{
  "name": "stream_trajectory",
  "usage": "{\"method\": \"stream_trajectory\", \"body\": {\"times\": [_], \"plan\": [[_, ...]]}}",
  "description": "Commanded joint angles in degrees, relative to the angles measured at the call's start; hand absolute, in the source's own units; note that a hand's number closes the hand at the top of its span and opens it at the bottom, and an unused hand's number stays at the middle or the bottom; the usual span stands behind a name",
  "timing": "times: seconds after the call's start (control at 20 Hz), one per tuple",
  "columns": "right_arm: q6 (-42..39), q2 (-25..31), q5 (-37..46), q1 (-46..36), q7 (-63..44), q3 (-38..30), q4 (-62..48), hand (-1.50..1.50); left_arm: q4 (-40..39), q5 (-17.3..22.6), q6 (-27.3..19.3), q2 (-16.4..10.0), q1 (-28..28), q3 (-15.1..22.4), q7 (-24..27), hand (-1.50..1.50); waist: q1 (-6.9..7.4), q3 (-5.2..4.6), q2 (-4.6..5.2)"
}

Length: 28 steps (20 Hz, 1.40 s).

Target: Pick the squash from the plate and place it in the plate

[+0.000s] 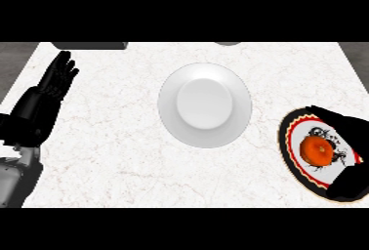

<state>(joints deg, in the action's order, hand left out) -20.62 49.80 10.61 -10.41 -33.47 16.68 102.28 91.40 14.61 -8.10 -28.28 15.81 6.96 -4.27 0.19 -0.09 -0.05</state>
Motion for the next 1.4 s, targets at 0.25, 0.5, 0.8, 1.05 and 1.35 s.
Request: {"method": "stream_trajectory", "body": {"times": [0.25, 0.5, 0.8, 1.05, 1.35], "plan": [[-3.9, -7.1, 11.0, -5.8, -3.9, 1.1, -8.4, -1.50, -2.7, -0.6, 4.6, 1.9, 0.6, -3.4, 0.6, 0.00, 0.14, 0.08, 0.14], [-7.4, -9.7, 14.6, -6.9, -3.6, 1.4, -15.2, -1.50, -0.8, -2.2, 5.4, 2.7, -3.3, -4.7, 2.9, 0.00, 0.30, 0.09, 0.11], [-6.9, -11.9, 19.2, -1.1, 0.5, -2.4, -14.3, -1.50, -2.1, -5.7, 5.5, 6.2, 1.7, -5.2, -0.8, 0.00, -0.39, 0.09, 0.04], [-4.7, -13.1, 23.0, -0.9, 10.0, -2.7, -24.5, -1.50, -0.3, -4.2, 8.2, 5.4, -2.1, -7.6, -1.2, 0.00, 0.00, 0.11, 0.08], [-1.9, -15.3, 29.6, -0.3, 14.5, -3.5, -31.7, -1.50, -0.8, -7.2, 8.4, 7.4, -0.7, -8.6, -0.5, 0.00, -0.08, 0.12, 0.11]]}}
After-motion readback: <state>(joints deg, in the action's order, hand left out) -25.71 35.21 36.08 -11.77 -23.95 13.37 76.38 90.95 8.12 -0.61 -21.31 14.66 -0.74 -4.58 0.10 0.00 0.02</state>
